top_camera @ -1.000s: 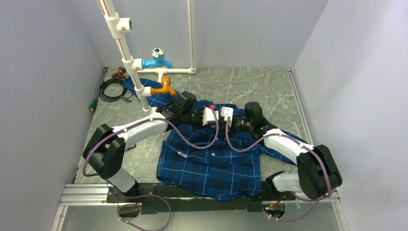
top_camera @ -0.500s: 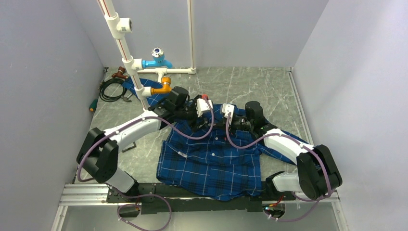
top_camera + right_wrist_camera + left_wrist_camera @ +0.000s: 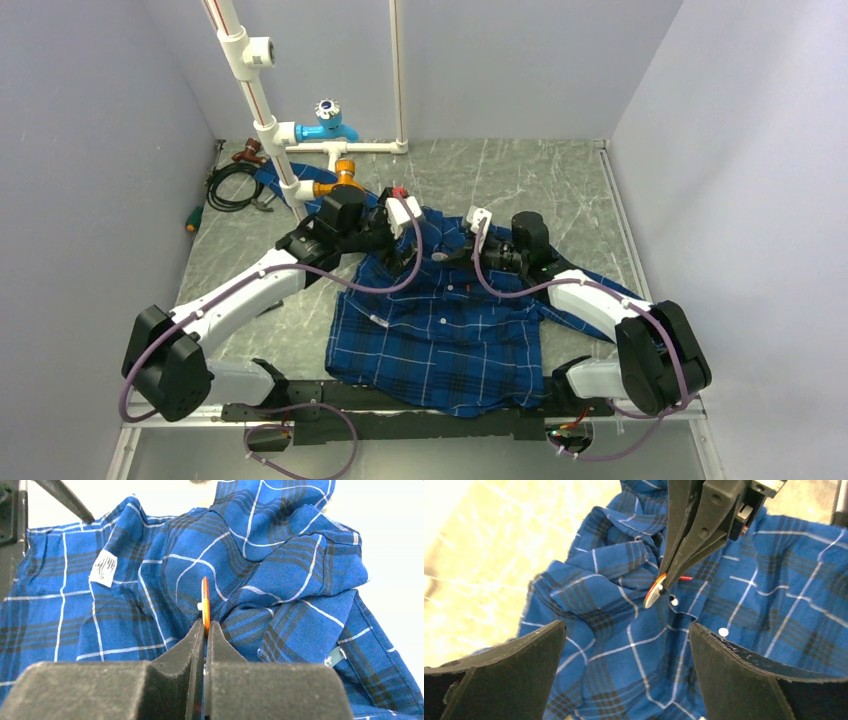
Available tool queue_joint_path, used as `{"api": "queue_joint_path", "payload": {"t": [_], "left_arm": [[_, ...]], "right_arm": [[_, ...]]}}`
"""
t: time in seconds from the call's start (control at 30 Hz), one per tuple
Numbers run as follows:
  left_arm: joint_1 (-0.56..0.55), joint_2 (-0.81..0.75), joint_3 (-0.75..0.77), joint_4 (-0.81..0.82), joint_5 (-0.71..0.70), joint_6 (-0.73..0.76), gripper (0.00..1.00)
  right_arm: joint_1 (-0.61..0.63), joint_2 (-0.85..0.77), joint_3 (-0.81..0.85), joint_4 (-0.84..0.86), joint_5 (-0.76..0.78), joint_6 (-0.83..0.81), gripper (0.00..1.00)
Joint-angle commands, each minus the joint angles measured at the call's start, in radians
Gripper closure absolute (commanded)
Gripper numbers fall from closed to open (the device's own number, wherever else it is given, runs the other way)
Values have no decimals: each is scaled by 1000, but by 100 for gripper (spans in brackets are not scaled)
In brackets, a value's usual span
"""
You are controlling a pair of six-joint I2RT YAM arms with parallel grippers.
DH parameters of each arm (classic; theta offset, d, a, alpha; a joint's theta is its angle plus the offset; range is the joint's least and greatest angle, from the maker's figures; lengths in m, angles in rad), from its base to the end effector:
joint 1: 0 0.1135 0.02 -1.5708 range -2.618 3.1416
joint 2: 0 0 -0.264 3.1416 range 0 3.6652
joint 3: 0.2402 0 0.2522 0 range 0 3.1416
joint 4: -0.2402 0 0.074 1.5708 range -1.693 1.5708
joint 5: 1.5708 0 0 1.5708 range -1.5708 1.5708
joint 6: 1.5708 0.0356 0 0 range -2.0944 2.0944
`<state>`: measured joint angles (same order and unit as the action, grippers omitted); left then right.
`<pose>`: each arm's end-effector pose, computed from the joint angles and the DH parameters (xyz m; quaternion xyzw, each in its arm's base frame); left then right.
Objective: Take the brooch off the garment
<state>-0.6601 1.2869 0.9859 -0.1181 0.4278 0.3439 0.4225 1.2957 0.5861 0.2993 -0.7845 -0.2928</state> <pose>0.2239 -0.1925 0.3083 0.4957 0.6629 -0.2596 0.4975 0.2306 0.1313 0.2139 -0.4668 0.6505 0.3519 0.4848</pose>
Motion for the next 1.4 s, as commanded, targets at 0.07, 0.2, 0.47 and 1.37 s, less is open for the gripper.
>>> {"api": "queue_joint_path", "payload": {"t": [0.07, 0.2, 0.47, 1.37], "left_arm": [[58, 32, -36, 59, 132, -314, 1], [25, -4, -107, 165, 30, -266, 1], [-3, 53, -111, 264, -45, -272, 4], [-13, 183, -74, 277, 154, -149, 70]], "right_arm": [[3, 8, 3, 132, 3, 173, 100], [-2, 28, 14, 138, 10, 287, 100], [-2, 52, 12, 164, 15, 431, 100], [-2, 28, 13, 128, -107, 315, 100]]}}
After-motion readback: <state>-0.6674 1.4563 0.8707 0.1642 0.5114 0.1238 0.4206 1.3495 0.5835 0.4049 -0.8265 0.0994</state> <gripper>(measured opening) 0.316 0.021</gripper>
